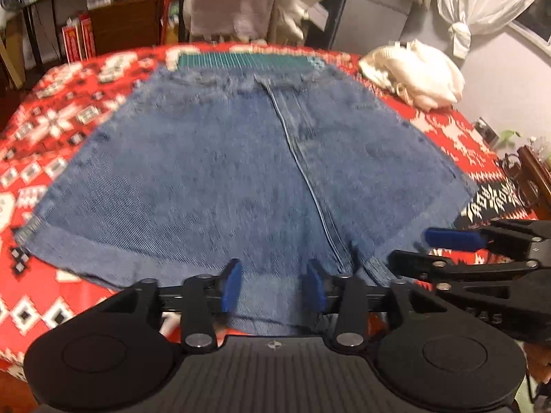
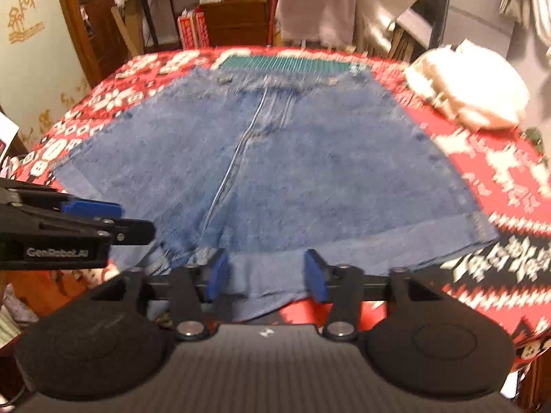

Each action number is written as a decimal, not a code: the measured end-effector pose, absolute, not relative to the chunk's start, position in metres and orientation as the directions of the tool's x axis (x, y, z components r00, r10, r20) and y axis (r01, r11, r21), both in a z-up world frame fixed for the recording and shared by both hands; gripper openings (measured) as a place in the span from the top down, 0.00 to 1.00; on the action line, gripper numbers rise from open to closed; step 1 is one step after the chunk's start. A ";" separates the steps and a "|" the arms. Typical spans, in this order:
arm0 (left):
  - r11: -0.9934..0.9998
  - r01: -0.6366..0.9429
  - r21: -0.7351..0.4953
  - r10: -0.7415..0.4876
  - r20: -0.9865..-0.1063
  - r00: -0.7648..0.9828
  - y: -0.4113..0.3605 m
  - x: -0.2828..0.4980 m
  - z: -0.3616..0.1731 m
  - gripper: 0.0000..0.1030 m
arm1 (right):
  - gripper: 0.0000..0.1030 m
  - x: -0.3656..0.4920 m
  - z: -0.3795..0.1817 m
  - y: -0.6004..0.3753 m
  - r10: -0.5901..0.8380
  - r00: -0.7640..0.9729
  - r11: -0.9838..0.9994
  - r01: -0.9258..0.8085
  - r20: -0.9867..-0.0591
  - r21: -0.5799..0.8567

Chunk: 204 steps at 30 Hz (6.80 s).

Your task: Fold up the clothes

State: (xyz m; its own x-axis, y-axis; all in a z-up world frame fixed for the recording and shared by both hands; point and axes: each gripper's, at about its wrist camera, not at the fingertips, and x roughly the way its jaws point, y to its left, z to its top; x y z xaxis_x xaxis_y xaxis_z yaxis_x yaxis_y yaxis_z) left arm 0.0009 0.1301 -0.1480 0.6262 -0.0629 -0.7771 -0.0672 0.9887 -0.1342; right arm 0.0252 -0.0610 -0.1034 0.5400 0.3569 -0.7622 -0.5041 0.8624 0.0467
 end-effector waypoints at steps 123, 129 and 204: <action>0.954 -0.269 -0.133 0.035 -0.840 0.541 0.207 0.084 -0.162 0.90 | 0.91 0.163 -0.137 -0.078 0.190 0.621 0.928 -0.366 -0.761 -0.067; 0.953 -0.271 -0.132 0.037 -0.841 0.540 0.204 0.074 -0.162 0.89 | 0.89 0.126 -0.138 -0.101 0.186 0.611 0.924 -0.376 -0.769 -0.075; 0.979 -0.190 -0.073 0.049 -0.821 0.569 0.228 0.073 -0.143 0.88 | 0.14 0.207 -0.157 -0.021 0.239 0.727 0.924 -0.374 -0.644 -0.080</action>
State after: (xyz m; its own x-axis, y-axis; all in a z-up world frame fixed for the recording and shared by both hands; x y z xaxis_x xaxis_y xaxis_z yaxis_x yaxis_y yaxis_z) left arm 0.0733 0.2280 -0.1426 0.5692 0.0489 -0.8208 -0.1899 0.9791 -0.0734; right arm 0.2071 -0.0212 -0.1567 0.7271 0.2385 -0.6437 -0.3742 0.9239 -0.0804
